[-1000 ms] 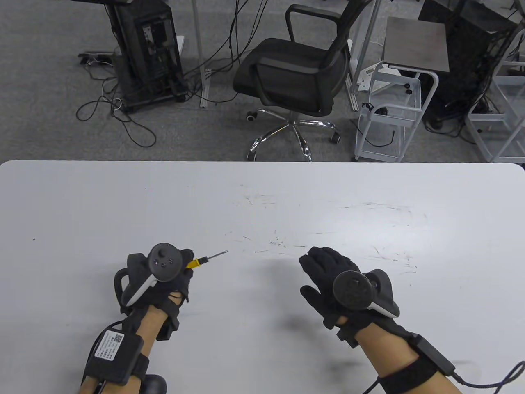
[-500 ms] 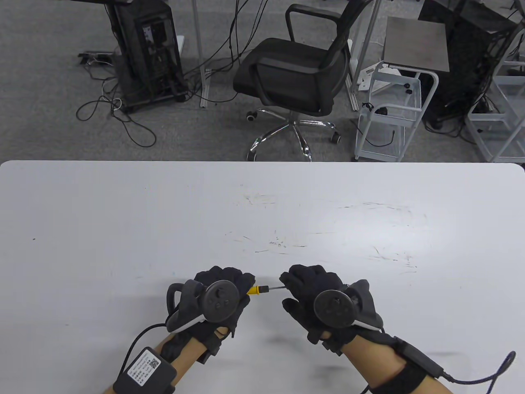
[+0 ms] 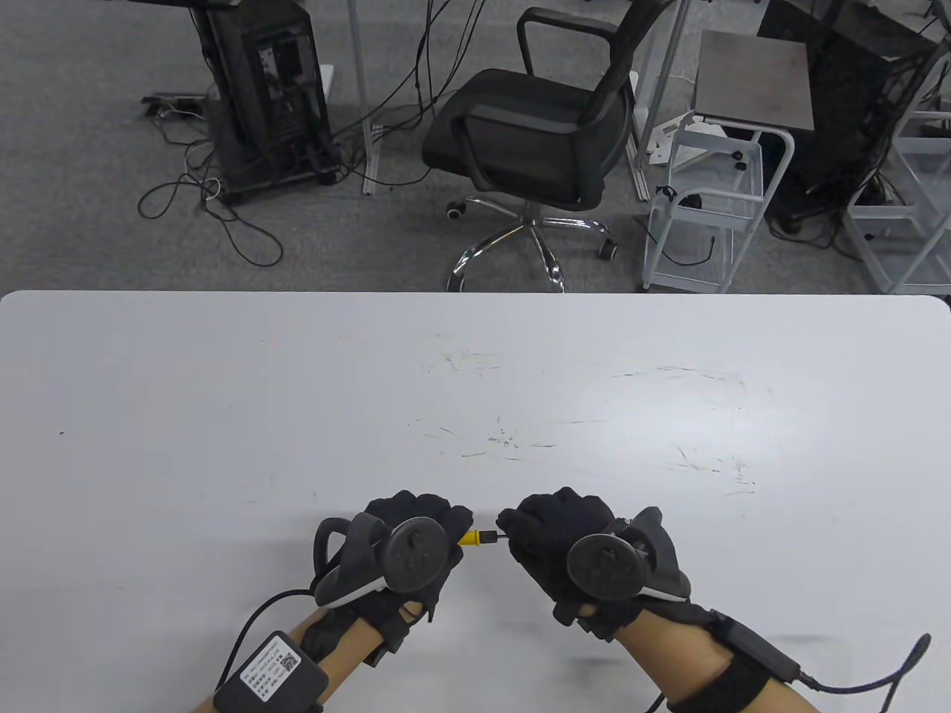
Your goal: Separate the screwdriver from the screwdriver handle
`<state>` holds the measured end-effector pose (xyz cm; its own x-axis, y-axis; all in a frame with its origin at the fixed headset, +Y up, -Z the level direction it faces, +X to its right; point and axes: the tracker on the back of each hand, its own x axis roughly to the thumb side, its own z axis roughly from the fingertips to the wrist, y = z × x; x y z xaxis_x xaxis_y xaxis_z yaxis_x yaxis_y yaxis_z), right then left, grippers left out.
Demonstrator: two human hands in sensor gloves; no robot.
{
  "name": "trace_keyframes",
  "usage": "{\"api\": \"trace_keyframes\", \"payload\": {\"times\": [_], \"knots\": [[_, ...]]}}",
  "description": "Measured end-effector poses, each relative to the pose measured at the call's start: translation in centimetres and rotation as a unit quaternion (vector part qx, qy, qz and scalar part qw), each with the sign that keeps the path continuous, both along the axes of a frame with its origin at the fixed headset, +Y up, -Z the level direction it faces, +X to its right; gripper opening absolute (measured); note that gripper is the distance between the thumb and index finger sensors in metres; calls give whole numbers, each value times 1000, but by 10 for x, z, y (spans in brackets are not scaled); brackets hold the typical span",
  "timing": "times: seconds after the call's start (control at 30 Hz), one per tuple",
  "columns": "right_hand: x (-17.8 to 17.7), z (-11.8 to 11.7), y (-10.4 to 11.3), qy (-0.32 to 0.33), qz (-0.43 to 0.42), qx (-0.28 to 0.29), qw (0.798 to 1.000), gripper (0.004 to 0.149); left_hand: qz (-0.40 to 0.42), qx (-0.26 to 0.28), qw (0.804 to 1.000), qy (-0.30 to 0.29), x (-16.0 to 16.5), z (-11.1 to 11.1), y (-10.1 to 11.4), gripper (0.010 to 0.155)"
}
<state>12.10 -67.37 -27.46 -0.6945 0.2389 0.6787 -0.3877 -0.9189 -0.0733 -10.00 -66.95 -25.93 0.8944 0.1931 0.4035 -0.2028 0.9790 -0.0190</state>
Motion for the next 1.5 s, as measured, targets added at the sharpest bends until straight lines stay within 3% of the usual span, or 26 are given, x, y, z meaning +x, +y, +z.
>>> {"api": "trace_keyframes", "payload": {"times": [0.37, 0.57, 1.07, 1.2, 1.5], "knots": [[-7, 3, -5, 14, 8, -9, 1000, 50, -3, -1, 1000, -9, 9, 5, -2, 54], [-6, 2, -3, 16, 4, -14, 1000, 45, -4, -11, 1000, -11, 8, 4, -3, 54], [32, -18, 9, -46, -18, -63, 997, 43, -16, 9, 999, 40, -23, -9, 8, 53], [31, -23, 0, -55, 17, -94, 994, 44, -12, 12, 999, 42, -24, -7, 11, 53], [26, -38, -43, -91, 118, -167, 975, 46, -14, 6, 999, 44, -25, -8, 12, 53]]}}
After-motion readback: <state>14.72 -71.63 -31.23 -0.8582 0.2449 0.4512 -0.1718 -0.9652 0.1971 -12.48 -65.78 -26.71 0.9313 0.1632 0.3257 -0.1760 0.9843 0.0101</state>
